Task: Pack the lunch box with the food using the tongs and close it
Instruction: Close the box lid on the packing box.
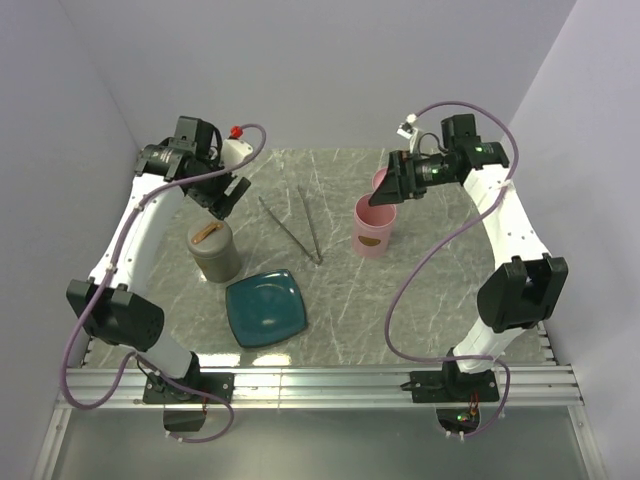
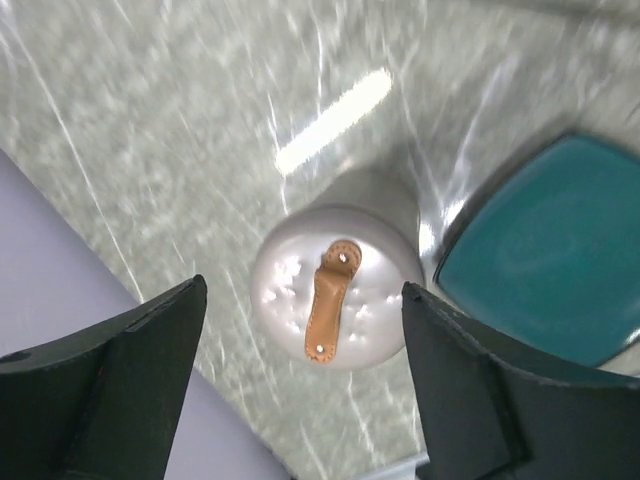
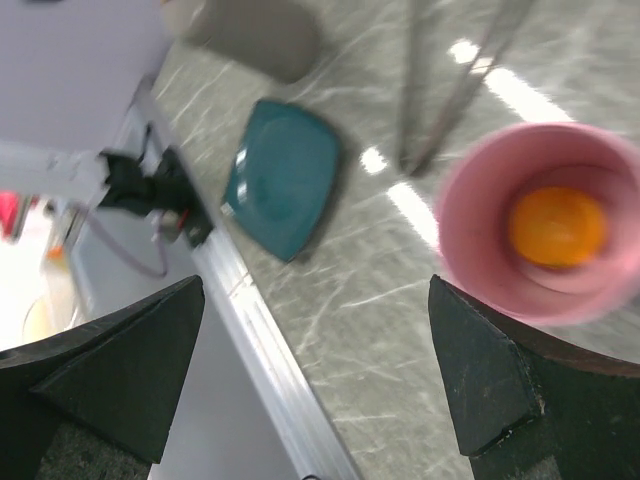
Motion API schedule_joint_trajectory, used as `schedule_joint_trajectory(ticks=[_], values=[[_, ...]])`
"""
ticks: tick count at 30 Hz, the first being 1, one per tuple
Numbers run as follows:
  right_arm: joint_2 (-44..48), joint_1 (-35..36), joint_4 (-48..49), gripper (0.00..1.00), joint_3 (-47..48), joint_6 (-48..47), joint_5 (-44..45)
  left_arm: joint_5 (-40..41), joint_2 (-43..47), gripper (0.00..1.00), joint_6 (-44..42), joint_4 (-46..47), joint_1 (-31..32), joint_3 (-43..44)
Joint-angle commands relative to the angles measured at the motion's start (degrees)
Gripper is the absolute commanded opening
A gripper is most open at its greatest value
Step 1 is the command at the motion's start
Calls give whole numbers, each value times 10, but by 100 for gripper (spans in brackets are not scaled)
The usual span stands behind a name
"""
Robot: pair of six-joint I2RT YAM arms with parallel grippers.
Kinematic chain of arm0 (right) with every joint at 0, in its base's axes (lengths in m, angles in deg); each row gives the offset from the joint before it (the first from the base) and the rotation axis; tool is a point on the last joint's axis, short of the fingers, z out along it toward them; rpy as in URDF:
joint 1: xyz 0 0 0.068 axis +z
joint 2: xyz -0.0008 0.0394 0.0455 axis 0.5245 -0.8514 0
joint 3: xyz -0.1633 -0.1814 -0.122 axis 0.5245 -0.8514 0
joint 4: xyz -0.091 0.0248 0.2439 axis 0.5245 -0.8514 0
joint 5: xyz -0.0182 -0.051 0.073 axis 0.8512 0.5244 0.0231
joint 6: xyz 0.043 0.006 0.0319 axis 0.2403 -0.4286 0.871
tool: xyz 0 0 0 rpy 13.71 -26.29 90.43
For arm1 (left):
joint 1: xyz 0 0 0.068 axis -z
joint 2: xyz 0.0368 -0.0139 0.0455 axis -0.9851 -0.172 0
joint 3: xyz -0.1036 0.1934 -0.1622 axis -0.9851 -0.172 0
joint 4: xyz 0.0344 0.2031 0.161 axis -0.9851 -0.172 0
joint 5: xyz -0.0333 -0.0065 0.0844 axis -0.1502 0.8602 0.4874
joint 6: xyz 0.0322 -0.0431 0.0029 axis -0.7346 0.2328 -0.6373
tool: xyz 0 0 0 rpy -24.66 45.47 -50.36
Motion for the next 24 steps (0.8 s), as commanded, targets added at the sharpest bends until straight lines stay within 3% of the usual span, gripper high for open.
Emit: schedule_joint_trajectory(ticks=[1, 2, 10, 14, 24], values=[[26, -49, 63, 100, 40, 46, 47, -41, 56, 85, 24, 65, -1, 12], [23, -60, 80, 100, 46, 54, 62, -48, 78, 99, 25, 82, -1, 6], [-37, -99, 58, 99, 135, -24, 277, -119, 109, 99, 43, 111, -1, -3], [-96, -99, 60, 99, 174, -11, 363, -147, 126, 99, 66, 154, -1, -29], [-259, -100, 98, 86, 264, 29, 453, -163, 150, 99, 136, 235, 0, -65]])
